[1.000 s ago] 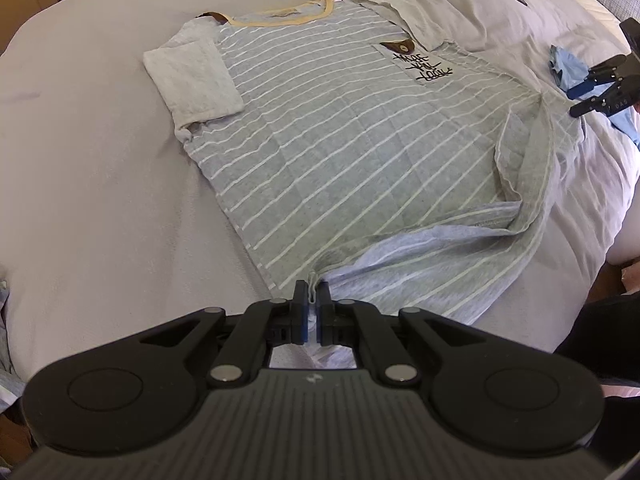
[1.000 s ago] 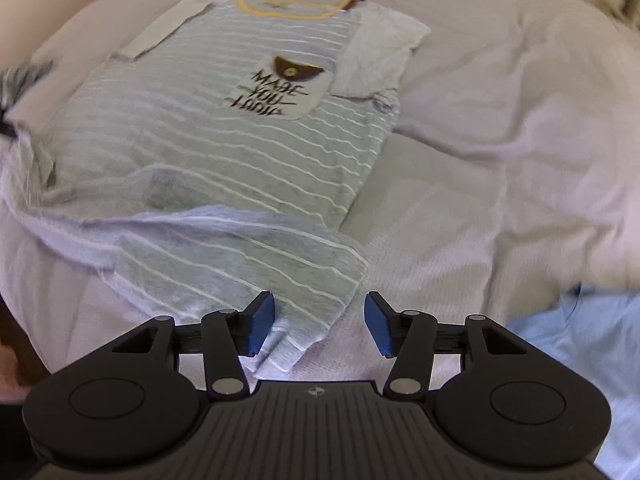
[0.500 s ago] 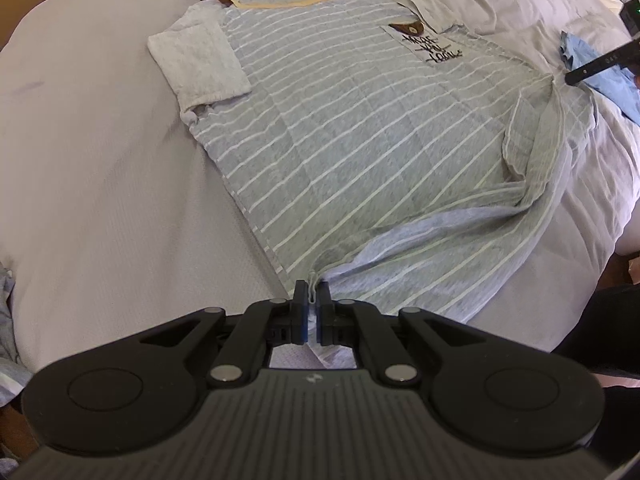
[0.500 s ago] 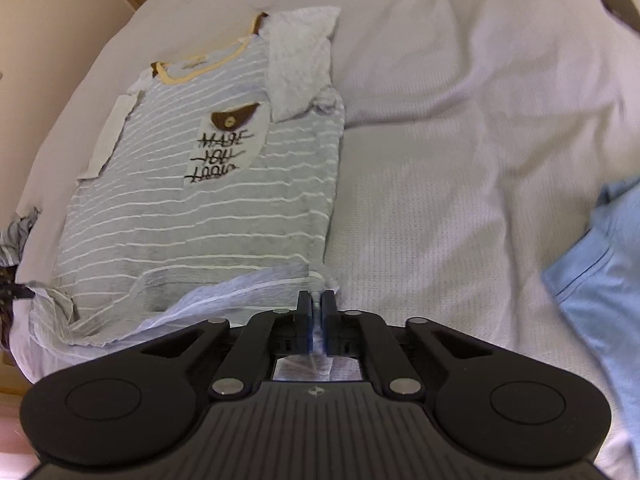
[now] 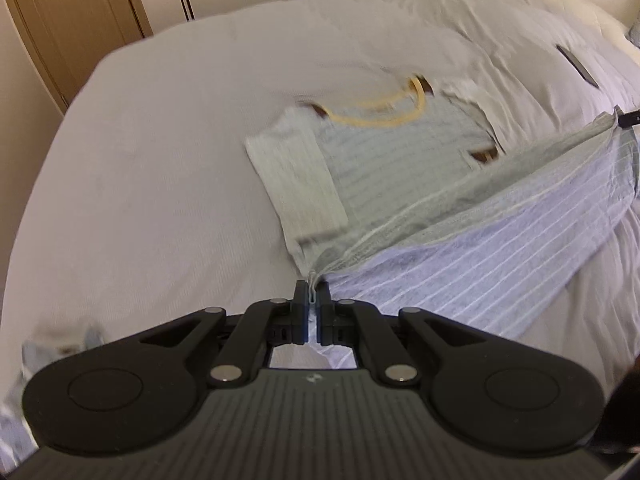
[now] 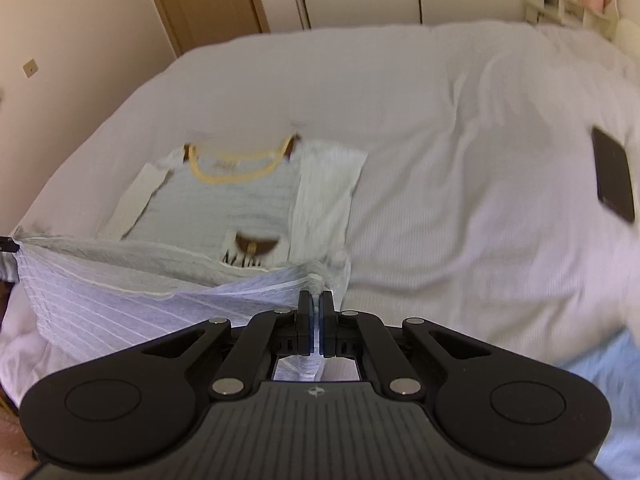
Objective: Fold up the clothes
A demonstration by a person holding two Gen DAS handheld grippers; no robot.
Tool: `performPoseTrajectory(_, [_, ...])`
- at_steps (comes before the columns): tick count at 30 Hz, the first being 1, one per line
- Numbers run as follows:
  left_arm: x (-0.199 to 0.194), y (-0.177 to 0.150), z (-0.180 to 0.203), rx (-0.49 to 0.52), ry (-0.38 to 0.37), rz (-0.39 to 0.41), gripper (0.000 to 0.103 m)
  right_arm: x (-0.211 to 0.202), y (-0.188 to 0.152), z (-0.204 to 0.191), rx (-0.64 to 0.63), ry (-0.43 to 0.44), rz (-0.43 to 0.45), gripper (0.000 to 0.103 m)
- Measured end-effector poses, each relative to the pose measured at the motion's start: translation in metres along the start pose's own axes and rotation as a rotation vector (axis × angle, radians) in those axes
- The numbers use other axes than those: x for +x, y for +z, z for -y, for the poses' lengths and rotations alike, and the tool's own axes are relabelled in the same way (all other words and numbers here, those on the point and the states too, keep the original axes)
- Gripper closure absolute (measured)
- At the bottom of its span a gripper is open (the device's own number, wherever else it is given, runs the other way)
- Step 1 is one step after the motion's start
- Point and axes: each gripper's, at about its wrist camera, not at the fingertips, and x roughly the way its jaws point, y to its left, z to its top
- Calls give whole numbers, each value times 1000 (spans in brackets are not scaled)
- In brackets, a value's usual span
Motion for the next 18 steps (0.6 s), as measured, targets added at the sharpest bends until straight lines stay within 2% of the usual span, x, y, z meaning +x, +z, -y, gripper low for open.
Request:
performPoseTrajectory(5, [29,29,-22,16,-18,32,102,17,29,5,-4,-35,18,103])
performPoseTrajectory(13, [82,74,-68,67,-93,71,102,52,67,0,4,-149,34,103])
performPoseTrajectory(18, [116,101,-88,75,-114,85,102,77,93,-1,3,-198,47,103])
